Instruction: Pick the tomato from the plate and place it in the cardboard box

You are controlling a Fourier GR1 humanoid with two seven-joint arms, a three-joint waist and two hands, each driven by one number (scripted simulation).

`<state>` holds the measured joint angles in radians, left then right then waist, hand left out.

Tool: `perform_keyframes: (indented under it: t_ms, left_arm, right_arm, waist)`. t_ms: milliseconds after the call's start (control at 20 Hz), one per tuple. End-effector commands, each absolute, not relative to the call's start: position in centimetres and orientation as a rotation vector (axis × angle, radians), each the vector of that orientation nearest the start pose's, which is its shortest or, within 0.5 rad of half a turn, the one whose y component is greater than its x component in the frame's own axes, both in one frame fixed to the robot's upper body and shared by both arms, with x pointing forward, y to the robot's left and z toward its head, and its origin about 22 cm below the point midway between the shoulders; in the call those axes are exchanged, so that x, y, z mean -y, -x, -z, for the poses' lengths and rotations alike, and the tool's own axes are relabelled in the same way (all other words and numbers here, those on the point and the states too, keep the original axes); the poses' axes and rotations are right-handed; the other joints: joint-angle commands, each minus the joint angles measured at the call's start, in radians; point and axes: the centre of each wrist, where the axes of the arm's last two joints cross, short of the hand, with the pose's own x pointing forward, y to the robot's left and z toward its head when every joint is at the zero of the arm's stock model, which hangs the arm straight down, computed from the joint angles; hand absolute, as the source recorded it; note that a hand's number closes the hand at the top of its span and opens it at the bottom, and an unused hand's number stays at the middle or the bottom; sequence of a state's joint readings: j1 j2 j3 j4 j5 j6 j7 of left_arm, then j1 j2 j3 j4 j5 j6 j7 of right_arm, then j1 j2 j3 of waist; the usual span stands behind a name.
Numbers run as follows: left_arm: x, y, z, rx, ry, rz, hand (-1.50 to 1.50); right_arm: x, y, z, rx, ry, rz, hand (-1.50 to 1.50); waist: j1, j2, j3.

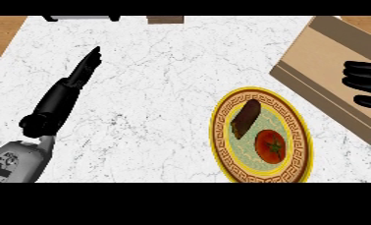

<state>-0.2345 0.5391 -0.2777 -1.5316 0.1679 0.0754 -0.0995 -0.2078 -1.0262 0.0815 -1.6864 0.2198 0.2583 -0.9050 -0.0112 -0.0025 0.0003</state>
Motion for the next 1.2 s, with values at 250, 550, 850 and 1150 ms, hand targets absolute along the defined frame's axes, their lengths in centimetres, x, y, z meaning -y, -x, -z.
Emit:
perform_keyframes:
  t_ms: [250,550,850,1150]
  left_arm:
    - [-28.7,-28.3,-6.0,1.745,-0.14,0.505,0.0]
    - [-26.8,-28.9,-6.0,1.743,-0.109,0.524,0.0]
    - [-28.4,-29.0,-6.9,1.74,-0.099,0.527,0.0]
    - [-25.9,-28.3,-7.2,1.756,-0.109,0.522,0.0]
  right_arm:
    - [31.5,-20.8,-19.5,-2.325,-0.371,2.464,-1.5]
    - [30.4,-18.4,-19.0,-2.225,-0.545,2.609,-1.5]
    - [30.6,-16.5,-16.0,-2.19,-0.532,2.716,-1.5]
    - [28.6,-16.2,-14.0,-2.192,-0.711,2.681,-1.5]
  waist:
    - [-0.026,-0.006,-0.001]
    - [-0.007,-0.001,-0.001]
    - [-0.001,0.001,0.0]
    - [0.007,0.001,0.0]
